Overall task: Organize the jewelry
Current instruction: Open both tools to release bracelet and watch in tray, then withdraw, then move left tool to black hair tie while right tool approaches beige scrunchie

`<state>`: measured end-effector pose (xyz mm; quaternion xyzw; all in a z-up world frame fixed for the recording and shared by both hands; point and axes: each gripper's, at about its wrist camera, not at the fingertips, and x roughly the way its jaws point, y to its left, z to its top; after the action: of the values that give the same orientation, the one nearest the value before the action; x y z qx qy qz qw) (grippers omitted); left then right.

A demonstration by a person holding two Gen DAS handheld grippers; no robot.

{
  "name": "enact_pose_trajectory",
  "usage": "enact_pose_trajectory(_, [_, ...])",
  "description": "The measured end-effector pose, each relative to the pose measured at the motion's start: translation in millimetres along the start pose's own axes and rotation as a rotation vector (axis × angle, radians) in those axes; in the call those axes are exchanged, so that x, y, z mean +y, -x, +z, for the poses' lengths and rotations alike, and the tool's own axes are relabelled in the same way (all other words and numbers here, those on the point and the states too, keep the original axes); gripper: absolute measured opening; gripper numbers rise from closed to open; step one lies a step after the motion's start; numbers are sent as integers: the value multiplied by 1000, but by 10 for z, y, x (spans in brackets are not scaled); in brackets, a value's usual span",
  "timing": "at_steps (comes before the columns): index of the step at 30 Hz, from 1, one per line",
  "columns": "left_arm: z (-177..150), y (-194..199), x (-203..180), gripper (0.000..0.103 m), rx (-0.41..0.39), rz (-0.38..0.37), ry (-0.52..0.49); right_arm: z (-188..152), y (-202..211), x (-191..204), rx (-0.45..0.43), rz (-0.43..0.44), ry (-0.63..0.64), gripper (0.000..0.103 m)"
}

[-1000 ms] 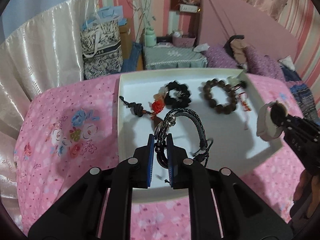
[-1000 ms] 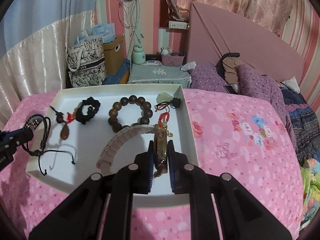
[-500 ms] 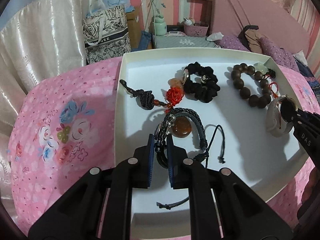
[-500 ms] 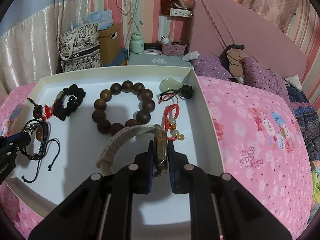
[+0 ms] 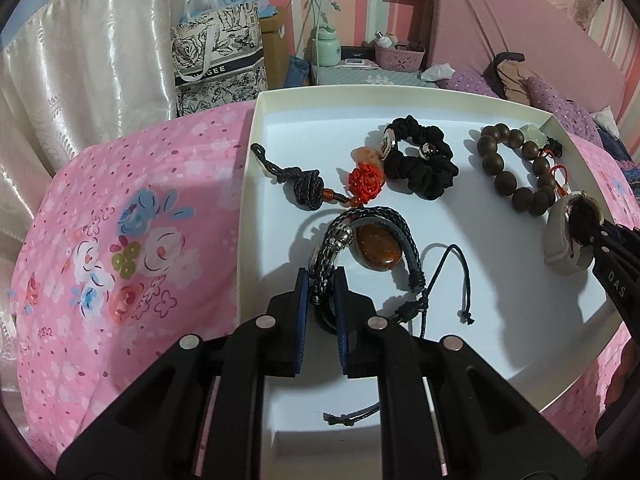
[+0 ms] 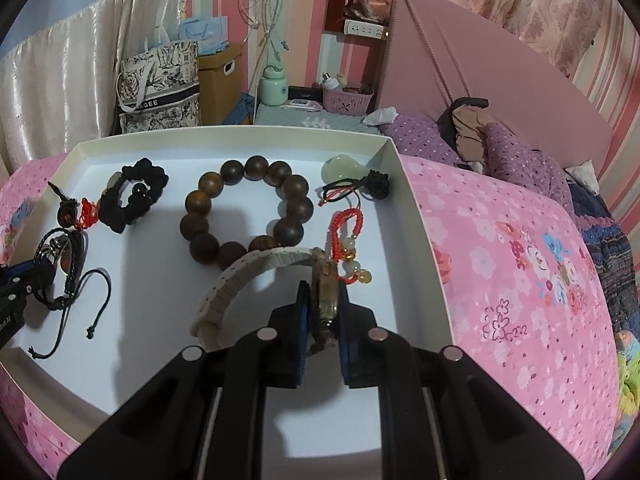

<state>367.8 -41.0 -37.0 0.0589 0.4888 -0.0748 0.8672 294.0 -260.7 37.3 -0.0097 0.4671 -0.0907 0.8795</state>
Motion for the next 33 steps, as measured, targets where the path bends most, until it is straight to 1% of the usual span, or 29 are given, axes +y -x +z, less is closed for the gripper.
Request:
enact_pose_trajectory(4, [0,8,10,14,2,6,-5,17,2,23,23,-3,22,16])
enact_pose_trajectory(7, [9,44,16,27,3,-5,2,30,17,19,46,7,31,17])
enact_pose_trajectory(8, [12,62,12,32,1,-5,2,34,25,11,52,10,29,19])
enact_pose_trajectory(9, [11,95,3,36,1,-14,-1,40,25,-1,61,20,26,24])
enact_pose_trajectory(10, [8,122,-9,38,2,-19,-6,42,30,-15,77,33,18,35])
enact_pose_trajectory(11, [6,153,-27,43,1,-21,-13,39,37,-24,79,33,16,36])
enact_pose_trajectory(12, [0,204,-47,51,-5,-10,-22,40,55,-27,79,31,17,36])
enact_pose_trajectory(14, [-14,321,-80,59,-30,5,-41,42,105,-21,83,29,25,36])
enact_pose_trajectory(16, [-26,437,-99,63,-46,7,-48,49,182,-31,81,33,20,38])
enact_pose_trajectory(18, [-46,570,-98,69,-62,4,-49,52,292,-51,66,37,14,41])
enact_pose_trajectory(19, [-44,633,-93,71,-71,3,-49,54,366,-63,53,40,9,46])
enact_pose_trajectory(21, [-74,802,-68,79,-100,10,-46,43,506,-101,28,37,0,53])
enact_pose_trajectory(22, [-95,879,-57,81,-112,10,-45,25,584,-124,14,33,-7,56])
enact_pose_trajectory(24, [-158,1009,-30,89,-132,11,-40,-17,700,-158,-3,33,-17,61])
enact_pose_trajectory(27, [-281,1156,3,96,-152,13,-34,-143,858,-184,-16,40,-29,67])
enact_pose_trajectory(28, [-323,1185,16,97,-154,14,-33,-180,894,-186,-19,37,-30,74])
enact_pose_trajectory(29, [-369,1211,20,98,-152,18,-32,-221,938,-187,-25,31,-31,77])
enact_pose_trajectory(33, [-534,1297,46,100,-145,22,-23,-380,1113,-186,-37,15,-22,77])
